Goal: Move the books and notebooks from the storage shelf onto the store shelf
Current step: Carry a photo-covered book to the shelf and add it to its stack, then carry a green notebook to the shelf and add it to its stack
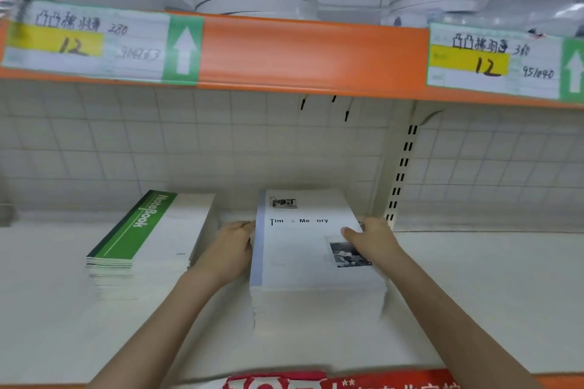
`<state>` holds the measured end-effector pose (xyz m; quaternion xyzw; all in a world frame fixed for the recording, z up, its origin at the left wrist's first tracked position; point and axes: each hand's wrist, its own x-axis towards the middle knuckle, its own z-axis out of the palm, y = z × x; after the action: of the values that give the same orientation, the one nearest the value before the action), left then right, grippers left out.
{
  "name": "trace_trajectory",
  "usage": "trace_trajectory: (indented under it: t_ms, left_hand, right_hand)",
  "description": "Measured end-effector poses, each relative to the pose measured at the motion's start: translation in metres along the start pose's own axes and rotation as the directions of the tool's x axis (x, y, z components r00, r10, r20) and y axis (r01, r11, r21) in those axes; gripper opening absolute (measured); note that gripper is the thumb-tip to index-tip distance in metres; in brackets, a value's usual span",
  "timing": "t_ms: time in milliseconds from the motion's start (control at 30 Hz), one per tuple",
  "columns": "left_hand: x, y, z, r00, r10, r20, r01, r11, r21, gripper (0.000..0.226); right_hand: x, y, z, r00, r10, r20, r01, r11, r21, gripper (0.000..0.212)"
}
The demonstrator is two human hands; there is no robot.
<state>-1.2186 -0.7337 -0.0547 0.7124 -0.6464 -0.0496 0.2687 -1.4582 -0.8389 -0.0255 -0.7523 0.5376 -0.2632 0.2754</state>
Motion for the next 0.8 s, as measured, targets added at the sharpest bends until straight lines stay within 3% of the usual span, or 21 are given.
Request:
trace_trajectory:
  t_ms: [67, 133, 233, 300, 400, 500, 633, 800]
  left_hand:
    - [0.0, 0.002, -0.003, 1.0, -0.008, 0.009, 0.008, 1.0, -0.01, 0.052]
    - [0.0, 0.005, -0.007, 1.0, -0.013, 0.011, 0.013, 1.0, 0.02, 0.054]
    - [-0.002, 0.011, -0.011, 0.999, -0.037, -0.021, 0.039, 0.994, 0.106, 0.055]
    - [-0.002, 0.013, -0.011, 0.999, -0.016, -0.043, 0.023, 0.985, 0.169, 0.056]
    - [-0.001, 0.016, -0.01, 1.0, -0.018, -0.003, 0.018, 0.968, 0.251, 0.053]
    - [-0.004, 0.018, -0.01, 0.999, -0.025, 0.047, 0.012, 0.966, 0.258, 0.058]
    - [-0.013, 0.019, -0.018, 1.0, 0.006, -0.011, -0.003, 0.964, 0.265, 0.067]
    - [-0.026, 0.018, -0.031, 0.997, 0.045, -0.062, -0.022, 0.945, 0.328, 0.059]
  right_hand:
    - [0.001, 0.003, 0.004, 1.0, -0.003, -0.019, 0.003, 1.0, 0.021, 0.038]
    - [0.002, 0.005, 0.007, 1.0, -0.003, -0.014, 0.004, 1.0, 0.002, 0.041]
    - [-0.004, 0.0, 0.003, 0.999, -0.029, 0.026, 0.032, 0.991, -0.129, 0.017]
    - [-0.008, -0.005, 0.0, 0.993, -0.117, 0.004, 0.112, 0.941, -0.319, 0.047]
    - [-0.016, -0.015, 0.007, 0.952, -0.293, 0.091, 0.301, 0.836, -0.459, 0.052]
    - [-0.023, -0.018, 0.018, 0.938, -0.233, 0.258, 0.328, 0.838, -0.436, 0.051]
    - [-0.025, -0.022, 0.018, 0.943, -0.184, 0.276, 0.295, 0.847, -0.442, 0.051]
    - [-0.033, -0.047, 0.03, 0.92, -0.218, 0.325, 0.345, 0.845, -0.409, 0.053]
